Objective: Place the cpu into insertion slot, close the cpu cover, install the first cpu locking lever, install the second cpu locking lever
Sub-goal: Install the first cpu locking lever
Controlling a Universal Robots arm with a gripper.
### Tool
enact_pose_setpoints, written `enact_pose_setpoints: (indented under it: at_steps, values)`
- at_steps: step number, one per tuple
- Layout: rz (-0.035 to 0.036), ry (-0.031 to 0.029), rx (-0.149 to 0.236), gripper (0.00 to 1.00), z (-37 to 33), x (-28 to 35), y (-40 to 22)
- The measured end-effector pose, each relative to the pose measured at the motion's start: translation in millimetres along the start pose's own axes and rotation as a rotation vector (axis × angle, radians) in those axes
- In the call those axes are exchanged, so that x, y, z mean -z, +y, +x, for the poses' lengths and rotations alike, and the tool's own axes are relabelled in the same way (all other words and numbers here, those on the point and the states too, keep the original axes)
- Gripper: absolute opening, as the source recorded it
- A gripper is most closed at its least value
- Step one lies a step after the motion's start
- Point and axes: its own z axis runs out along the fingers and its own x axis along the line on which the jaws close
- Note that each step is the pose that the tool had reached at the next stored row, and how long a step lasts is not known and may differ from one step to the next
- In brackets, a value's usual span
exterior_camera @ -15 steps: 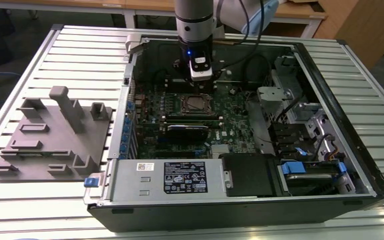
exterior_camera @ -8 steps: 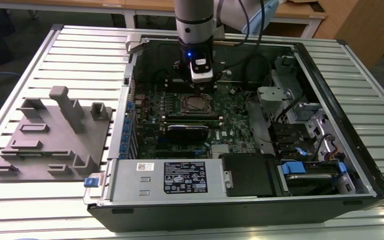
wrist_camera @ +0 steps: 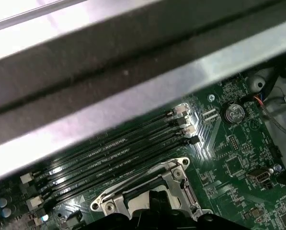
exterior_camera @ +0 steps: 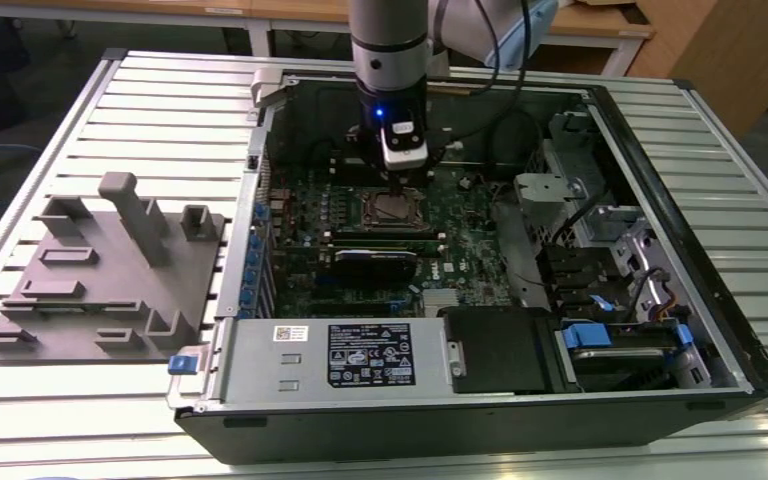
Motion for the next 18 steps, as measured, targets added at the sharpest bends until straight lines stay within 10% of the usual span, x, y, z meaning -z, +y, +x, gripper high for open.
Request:
enact_pose_setpoints:
  at_steps: [11, 18]
  values:
    - [0.0098, -0.0044, 0.024, 0.10, -2.5, 0.0, -5.5]
    - [0.0043, -0.0008, 0.088, 0.10, -2.6, -0.2, -5.5]
